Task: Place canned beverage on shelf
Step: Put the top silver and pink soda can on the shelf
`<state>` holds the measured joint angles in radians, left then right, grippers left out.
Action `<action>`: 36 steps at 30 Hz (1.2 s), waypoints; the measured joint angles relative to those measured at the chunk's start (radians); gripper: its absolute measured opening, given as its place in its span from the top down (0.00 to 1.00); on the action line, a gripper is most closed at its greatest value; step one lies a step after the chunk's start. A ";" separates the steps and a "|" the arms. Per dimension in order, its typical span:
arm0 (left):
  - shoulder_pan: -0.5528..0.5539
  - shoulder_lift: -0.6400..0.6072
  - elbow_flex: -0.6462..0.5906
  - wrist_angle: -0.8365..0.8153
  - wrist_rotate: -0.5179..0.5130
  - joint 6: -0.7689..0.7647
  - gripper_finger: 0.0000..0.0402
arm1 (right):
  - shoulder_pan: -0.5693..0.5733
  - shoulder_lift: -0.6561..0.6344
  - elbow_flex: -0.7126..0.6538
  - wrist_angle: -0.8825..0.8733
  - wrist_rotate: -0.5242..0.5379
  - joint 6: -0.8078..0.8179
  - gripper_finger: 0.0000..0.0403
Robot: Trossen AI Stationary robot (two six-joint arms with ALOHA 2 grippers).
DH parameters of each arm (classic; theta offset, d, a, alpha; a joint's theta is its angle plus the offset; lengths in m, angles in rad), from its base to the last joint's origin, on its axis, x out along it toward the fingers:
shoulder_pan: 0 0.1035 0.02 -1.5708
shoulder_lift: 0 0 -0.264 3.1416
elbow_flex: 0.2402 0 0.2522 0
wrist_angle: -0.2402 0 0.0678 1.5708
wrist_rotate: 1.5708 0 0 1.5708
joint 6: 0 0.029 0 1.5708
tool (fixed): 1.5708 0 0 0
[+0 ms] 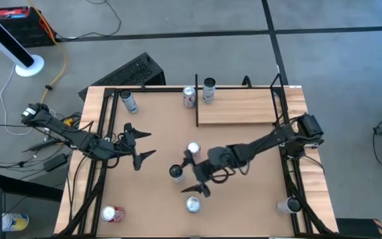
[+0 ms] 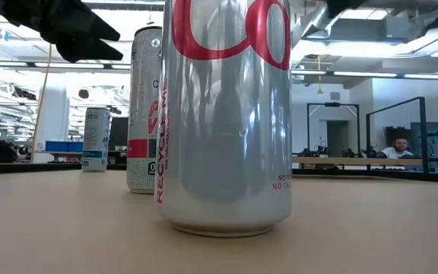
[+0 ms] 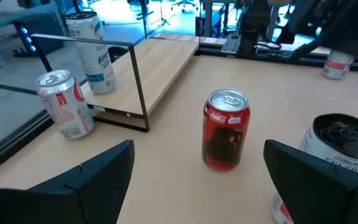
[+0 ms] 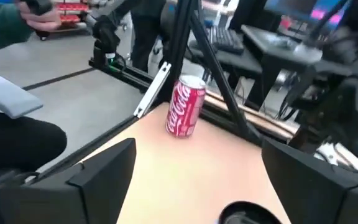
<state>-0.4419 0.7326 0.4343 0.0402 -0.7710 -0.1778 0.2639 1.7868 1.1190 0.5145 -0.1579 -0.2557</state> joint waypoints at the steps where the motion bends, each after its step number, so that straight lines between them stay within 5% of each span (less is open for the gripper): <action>1: 0.000 0.000 0.000 -0.001 0.000 -0.003 0.15 | -0.009 0.009 0.020 -0.034 -0.008 0.001 0.06; 36: 0.000 0.000 0.000 -0.007 0.005 -0.045 0.15 | -0.110 0.114 0.073 -0.167 -0.027 0.023 0.05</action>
<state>-0.4419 0.7326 0.4345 0.0334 -0.7662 -0.2226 0.1543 1.9009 1.1923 0.3479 -0.1844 -0.2329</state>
